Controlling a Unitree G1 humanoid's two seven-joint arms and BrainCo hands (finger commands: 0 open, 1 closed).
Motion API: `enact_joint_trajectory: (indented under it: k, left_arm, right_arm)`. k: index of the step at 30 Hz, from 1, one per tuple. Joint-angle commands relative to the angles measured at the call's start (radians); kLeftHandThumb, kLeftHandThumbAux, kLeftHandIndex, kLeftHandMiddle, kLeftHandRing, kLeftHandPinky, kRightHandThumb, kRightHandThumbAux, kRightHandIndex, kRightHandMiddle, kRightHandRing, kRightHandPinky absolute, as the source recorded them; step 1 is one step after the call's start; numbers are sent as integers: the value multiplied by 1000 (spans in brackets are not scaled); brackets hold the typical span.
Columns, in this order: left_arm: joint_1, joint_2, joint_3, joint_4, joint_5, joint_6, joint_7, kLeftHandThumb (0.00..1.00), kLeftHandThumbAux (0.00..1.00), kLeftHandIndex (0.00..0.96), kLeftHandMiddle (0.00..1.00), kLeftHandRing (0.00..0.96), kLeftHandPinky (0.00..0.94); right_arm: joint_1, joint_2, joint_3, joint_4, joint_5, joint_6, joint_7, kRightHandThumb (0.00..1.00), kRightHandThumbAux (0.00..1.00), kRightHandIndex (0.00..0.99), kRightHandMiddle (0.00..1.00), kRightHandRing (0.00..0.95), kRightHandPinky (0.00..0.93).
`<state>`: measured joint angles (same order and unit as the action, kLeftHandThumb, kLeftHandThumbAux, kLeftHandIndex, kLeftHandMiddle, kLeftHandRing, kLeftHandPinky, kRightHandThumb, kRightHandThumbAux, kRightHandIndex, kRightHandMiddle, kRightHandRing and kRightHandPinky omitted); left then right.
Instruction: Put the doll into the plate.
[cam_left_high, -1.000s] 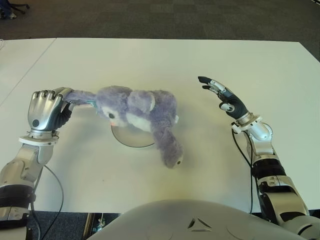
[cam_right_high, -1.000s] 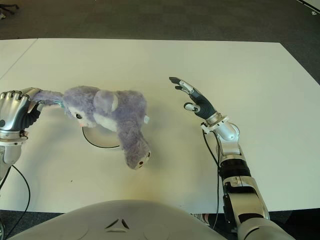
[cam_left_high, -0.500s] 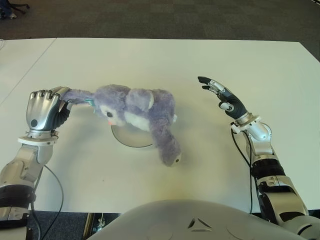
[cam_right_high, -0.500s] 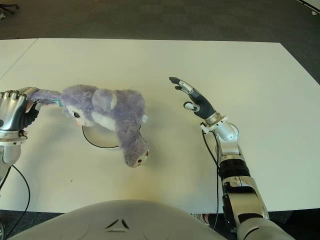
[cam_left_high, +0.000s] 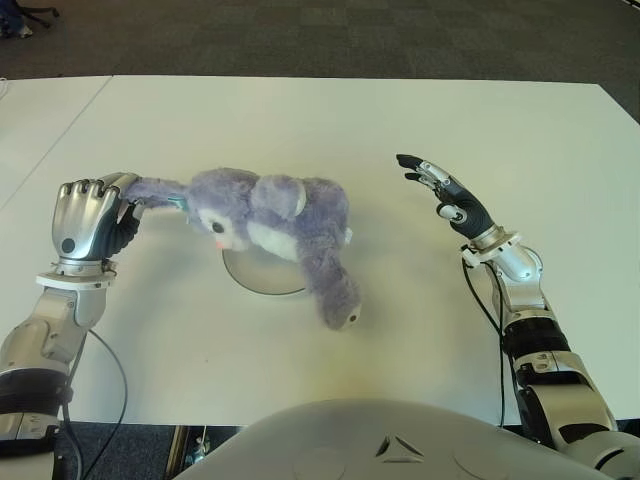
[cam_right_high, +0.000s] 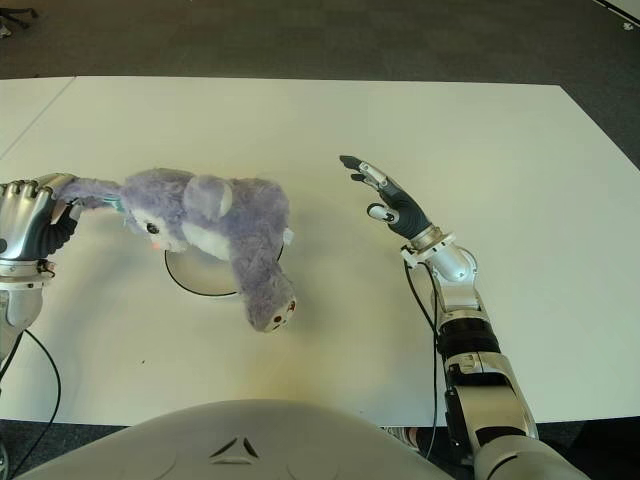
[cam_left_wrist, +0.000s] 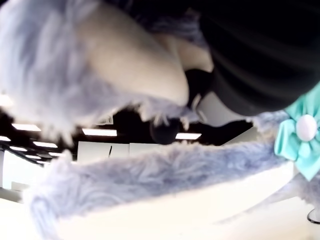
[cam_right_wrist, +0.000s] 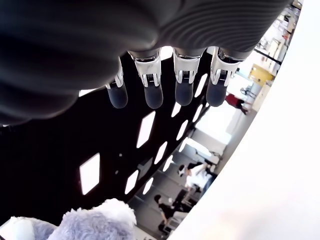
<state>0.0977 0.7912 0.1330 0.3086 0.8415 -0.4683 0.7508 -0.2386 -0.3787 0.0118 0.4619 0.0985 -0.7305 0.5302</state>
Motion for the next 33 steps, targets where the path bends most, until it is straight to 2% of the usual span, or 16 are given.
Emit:
enact_joint_trajectory:
  k: [1,3,4,5,6,8,9,10,11,12,14,15,19,24,33]
  left_arm:
    - [5,-17,-2,-63,-27,19,-29,730,696,442,824,839,845]
    - [2,-12,-8,-47,-24,12,-17,724,695,439,818,837,845]
    - [-7,-8,-16,-23,-17,6,-2,714,694,433,794,805,812]
    - [-13,-6,-22,-10,-12,3,7,694,698,415,637,664,683]
    - [-23,-4,-28,16,-6,-2,21,688,699,411,597,628,650]
    - [-34,-1,-35,43,-1,-8,35,463,465,217,455,531,569]
    - [-33,1,-37,43,0,-6,32,438,439,196,439,520,560]
    - [-24,6,-38,23,-5,4,2,410,405,145,346,423,474]
    - [-17,11,-40,8,-8,11,-20,335,325,36,135,178,205]
    - [-10,16,-41,-5,-12,18,-42,315,306,8,82,116,136]
    - [3,27,-43,-23,-17,21,-73,268,286,0,34,55,50]
    - [9,32,-42,-32,-20,22,-85,205,264,0,8,13,12]
    - [24,41,-40,-53,-33,18,-121,172,252,0,0,0,0]
    - [37,42,-34,-63,-70,9,-167,126,192,0,0,0,0]
    - [35,39,-33,-54,-68,2,-154,29,149,0,0,0,0]
  right_arm:
    - [-2,4,4,11,-12,12,0,0,196,0,0,0,0]
    - [-2,4,5,12,-13,11,0,0,196,0,0,0,0]
    - [-2,5,6,15,-17,7,-2,0,196,0,0,0,0]
    - [-1,5,6,17,-19,4,-4,0,199,0,0,0,0]
    - [-1,5,6,20,-22,-1,-6,0,200,0,0,0,0]
    - [0,6,6,22,-24,-6,-7,0,201,0,0,0,0]
    - [-1,6,6,25,-26,-10,-9,0,202,0,0,0,0]
    - [-2,7,6,30,-30,-18,-11,0,203,0,0,0,0]
    - [-2,8,6,33,-33,-24,-13,0,205,0,0,0,0]
    - [-3,9,6,37,-35,-30,-15,0,206,0,0,0,0]
    - [-4,10,8,39,-39,-36,-17,0,205,0,0,0,0]
    - [-4,11,9,39,-41,-38,-18,0,203,0,0,0,0]
    - [-5,12,12,36,-45,-38,-21,0,201,0,0,0,0]
    - [-3,13,13,34,-48,-34,-24,0,202,0,0,0,0]
    - [1,13,17,32,-46,-33,-22,0,200,0,0,0,0]
